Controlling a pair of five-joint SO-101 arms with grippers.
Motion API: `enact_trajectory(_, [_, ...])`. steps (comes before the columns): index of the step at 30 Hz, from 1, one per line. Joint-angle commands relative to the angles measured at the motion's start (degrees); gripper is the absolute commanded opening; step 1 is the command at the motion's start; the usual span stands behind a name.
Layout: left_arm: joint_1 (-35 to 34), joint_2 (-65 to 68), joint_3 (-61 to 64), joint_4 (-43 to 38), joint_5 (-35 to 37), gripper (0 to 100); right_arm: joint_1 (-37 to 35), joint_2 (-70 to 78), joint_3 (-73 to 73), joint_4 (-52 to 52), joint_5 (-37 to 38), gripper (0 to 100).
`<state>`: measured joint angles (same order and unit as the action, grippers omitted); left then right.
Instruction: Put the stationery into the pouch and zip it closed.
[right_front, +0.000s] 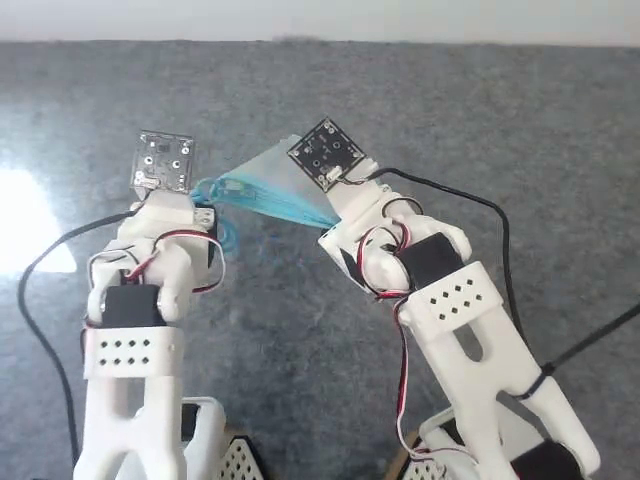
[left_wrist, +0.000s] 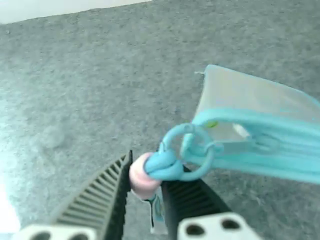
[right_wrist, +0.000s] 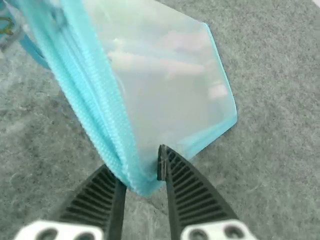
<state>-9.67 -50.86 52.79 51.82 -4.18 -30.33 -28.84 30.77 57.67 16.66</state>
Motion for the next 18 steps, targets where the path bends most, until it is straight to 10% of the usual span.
enact_trajectory(1, [-4.9,-1.3,-3.2,-2.7,-1.6,1,5.1,-0.1,3.2,-2.4,1.4,0.7])
enact_trajectory(14, [-5.9,-1.8,0.7,-2.6,-3.2,2,13.0,0.0,6.2,-10.4,5.1,0.7])
enact_trajectory(18, [-4.0,-1.8,1.1,0.1,-4.5,17,12.9,0.0,6.1,-9.4,5.2,2.4])
